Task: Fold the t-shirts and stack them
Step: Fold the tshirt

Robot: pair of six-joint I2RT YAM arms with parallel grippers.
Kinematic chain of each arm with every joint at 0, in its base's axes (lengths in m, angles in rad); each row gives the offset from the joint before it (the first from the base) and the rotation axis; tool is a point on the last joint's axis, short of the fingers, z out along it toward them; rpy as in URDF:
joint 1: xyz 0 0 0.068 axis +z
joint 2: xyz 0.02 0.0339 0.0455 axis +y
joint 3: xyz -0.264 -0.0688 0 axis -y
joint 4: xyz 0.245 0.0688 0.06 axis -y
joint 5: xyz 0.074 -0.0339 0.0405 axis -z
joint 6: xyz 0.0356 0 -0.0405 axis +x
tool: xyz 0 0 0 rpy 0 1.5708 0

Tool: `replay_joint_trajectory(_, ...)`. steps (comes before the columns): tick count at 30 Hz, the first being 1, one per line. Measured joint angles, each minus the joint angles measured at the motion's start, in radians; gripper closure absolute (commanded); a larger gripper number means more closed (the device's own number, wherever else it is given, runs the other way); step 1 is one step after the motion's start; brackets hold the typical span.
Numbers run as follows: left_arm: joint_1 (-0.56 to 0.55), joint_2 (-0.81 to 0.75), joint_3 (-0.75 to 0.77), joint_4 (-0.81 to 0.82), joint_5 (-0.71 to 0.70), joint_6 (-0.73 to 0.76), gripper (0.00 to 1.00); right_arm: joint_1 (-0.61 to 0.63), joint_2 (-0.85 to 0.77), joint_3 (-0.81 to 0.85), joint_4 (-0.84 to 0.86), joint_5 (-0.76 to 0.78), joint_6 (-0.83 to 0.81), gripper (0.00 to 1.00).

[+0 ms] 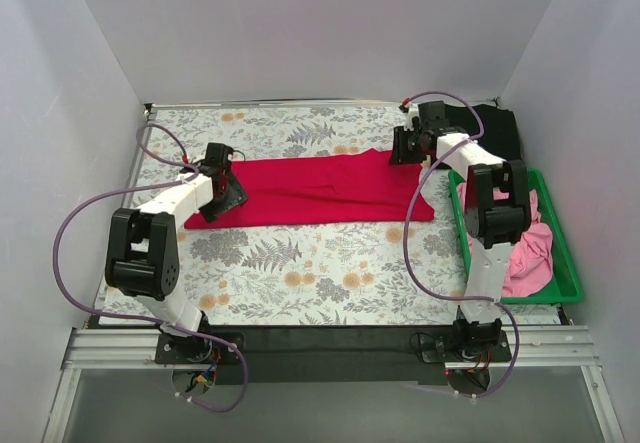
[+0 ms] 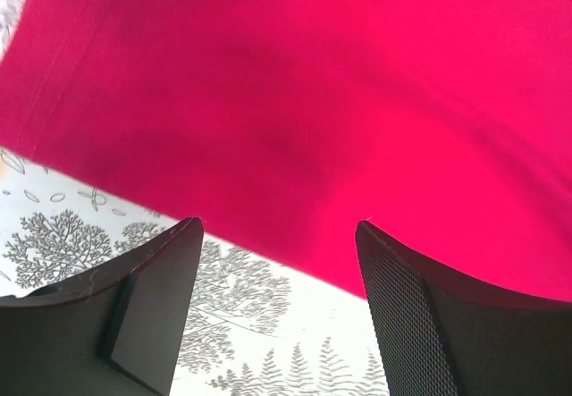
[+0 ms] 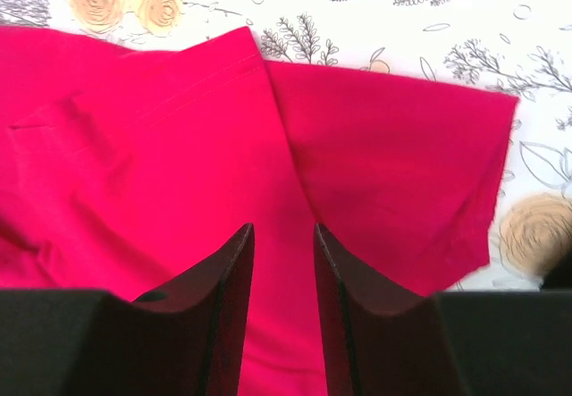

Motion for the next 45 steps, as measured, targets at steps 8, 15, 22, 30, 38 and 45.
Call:
replay_joint_trajectory(8, 0.006, 0.006, -0.088, 0.026, 0.048, 0.015, 0.36, 0.000, 0.096, 0.052, 0.002, -0.027, -0.028, 0.66)
replay_joint_trajectory(15, 0.007, 0.016, -0.116, 0.033, 0.047, 0.027, 0.36, 0.000, 0.127, 0.056, 0.004, -0.044, -0.045, 0.76)
replay_joint_trajectory(22, 0.006, 0.016, -0.117, 0.034, 0.046, 0.039, 0.36, -0.008, 0.127, 0.060, 0.003, -0.048, -0.048, 0.97)
replay_joint_trajectory(30, 0.005, 0.013, -0.127, 0.046, 0.046, 0.051, 0.36, -0.027, 0.127, 0.074, 0.003, -0.043, -0.068, 0.99)
replay_joint_trajectory(38, 0.005, 0.000, -0.144, 0.060, 0.047, 0.070, 0.36, -0.040, 0.127, 0.089, 0.003, -0.018, -0.069, 0.99)
replay_joint_trajectory(45, 0.005, -0.002, -0.147, 0.061, 0.047, 0.072, 0.36, -0.043, 0.127, 0.094, 0.005, 0.002, -0.066, 0.95)
